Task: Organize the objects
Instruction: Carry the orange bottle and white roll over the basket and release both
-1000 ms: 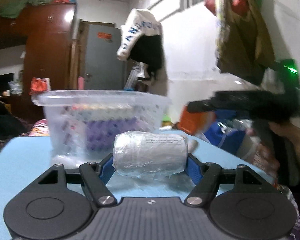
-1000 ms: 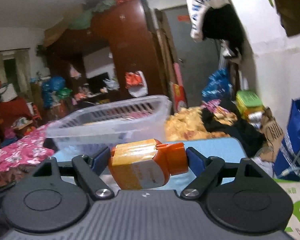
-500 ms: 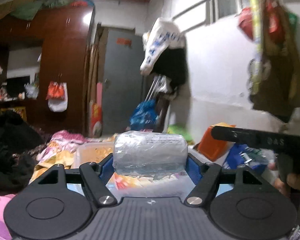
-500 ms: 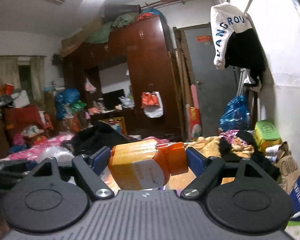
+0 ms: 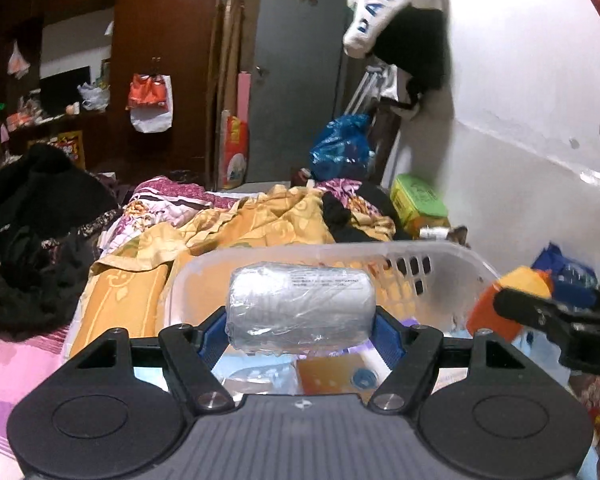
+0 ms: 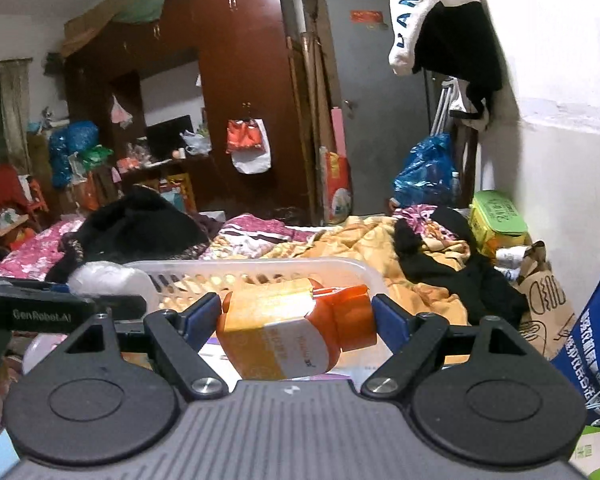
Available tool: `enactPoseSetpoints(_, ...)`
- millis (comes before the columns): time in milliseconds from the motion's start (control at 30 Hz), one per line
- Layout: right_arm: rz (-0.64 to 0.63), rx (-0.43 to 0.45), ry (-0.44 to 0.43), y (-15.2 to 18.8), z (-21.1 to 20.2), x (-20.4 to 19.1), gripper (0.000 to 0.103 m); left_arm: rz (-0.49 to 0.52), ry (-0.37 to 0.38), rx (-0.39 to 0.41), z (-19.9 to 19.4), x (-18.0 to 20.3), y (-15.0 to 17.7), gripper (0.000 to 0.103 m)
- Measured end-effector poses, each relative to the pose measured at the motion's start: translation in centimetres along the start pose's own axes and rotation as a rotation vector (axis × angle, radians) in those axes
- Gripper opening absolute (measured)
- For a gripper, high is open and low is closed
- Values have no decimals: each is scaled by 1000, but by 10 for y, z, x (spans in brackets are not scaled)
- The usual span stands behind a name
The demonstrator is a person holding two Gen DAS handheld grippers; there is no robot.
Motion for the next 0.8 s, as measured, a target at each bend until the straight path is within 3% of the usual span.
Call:
enactPoseSetpoints(167,-23,2,0,1,-2,-3,85,9,5,25,1,2,1,77)
enactPoseSetpoints(233,-19,-2,-19,1,-4,-6,96,25,-20,55,1,5,-1,95)
enactPoseSetpoints(267,-16,13,-34,-1,-9,-7,101,31,-33,67,-1,6,-1,99)
enactPoseSetpoints(433,-11,97,-61,0,-48,-3,103,69,-26,161,-37,18,7,101)
enactPoseSetpoints(500,33,110,-86,12,-69,4,103,77,-9,199,-61,22,24,101)
enactPoseSetpoints(600,73,149,-172,52,-107,14,103,76,123,274,-102,31,77,101)
enactPoseSetpoints(700,98,160,-177,102,-128,24,103,69,196,267,-122,40,133,101)
enactPoseSetpoints(800,116,143,-164,128,-130,30,103,78,227,260,-123,53,160,101)
Point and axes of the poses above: each gripper's, at about its wrist camera, not at the fingertips, and z roughly the way its jaws point, x to its right, y to its underside, the point moved 6 cm from there along z, roughly the way its jaws point, and after that the axes turned 4 degrees about -z, right-handed, at the moved point
